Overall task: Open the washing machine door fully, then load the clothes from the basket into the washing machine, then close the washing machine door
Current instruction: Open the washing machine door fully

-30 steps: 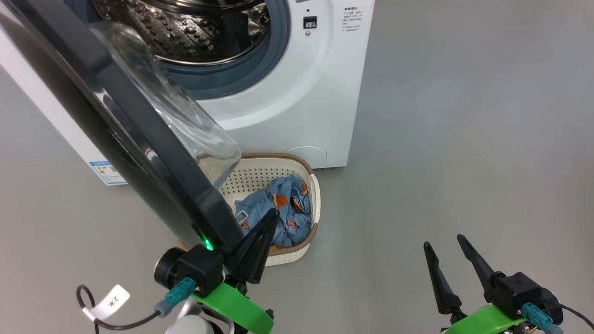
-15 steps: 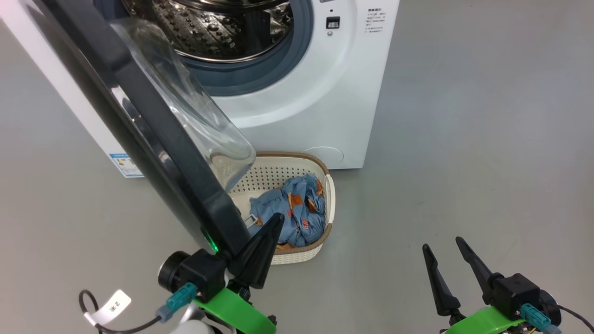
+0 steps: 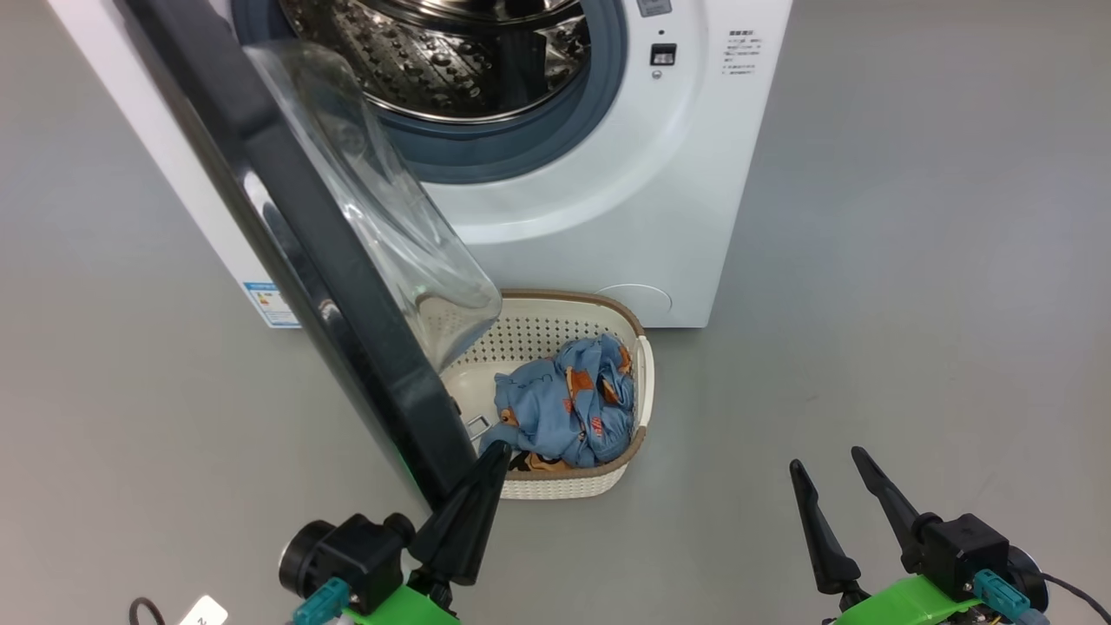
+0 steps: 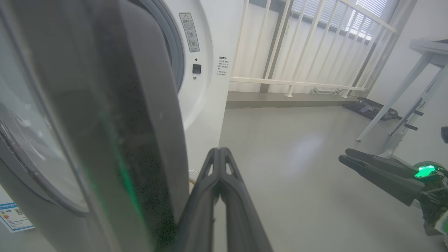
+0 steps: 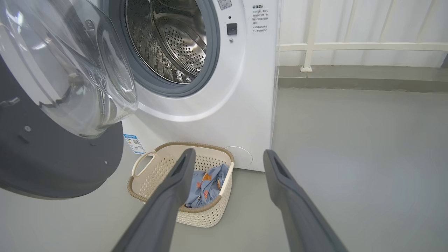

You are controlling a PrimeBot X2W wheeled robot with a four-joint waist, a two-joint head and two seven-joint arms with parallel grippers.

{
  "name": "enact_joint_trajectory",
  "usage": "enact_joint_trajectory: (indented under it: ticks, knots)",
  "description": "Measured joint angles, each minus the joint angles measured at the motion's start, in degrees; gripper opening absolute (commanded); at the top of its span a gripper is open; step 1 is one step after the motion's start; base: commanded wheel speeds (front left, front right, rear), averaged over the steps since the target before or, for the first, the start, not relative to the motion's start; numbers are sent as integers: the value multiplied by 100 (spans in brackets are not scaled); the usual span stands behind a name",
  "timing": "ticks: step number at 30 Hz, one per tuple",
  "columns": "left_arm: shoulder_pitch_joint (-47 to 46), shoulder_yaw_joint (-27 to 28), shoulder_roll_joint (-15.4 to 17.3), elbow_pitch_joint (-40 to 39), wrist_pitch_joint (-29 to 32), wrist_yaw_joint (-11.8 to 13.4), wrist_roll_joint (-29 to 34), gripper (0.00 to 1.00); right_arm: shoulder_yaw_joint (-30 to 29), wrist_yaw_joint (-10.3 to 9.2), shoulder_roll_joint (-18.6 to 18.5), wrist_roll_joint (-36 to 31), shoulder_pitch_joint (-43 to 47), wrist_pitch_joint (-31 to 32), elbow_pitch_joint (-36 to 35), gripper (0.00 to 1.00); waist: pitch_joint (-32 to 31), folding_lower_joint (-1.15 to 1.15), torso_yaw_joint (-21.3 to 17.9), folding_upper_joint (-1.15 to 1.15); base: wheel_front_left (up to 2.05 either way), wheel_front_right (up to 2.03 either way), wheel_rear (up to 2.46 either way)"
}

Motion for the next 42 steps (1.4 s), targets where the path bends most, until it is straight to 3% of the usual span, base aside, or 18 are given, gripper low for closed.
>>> enact_joint_trajectory:
  ticks: [12, 34, 42]
  knots:
    - [121, 37, -4, -54, 15, 34, 0, 0, 38, 0, 0, 70, 3, 0, 58, 100, -83, 0, 218, 0, 0, 0, 0]
    - [-400, -248, 29, -3, 13, 311, -196, 0, -15, 0, -3, 121, 3, 0, 124, 100, 8, 0, -28, 0, 0, 0, 0]
    - [-269, -101, -74, -58, 10, 285, -157, 0, -2, 0, -3, 196, 4, 0, 126, 100, 9, 0, 210, 0, 0, 0, 0]
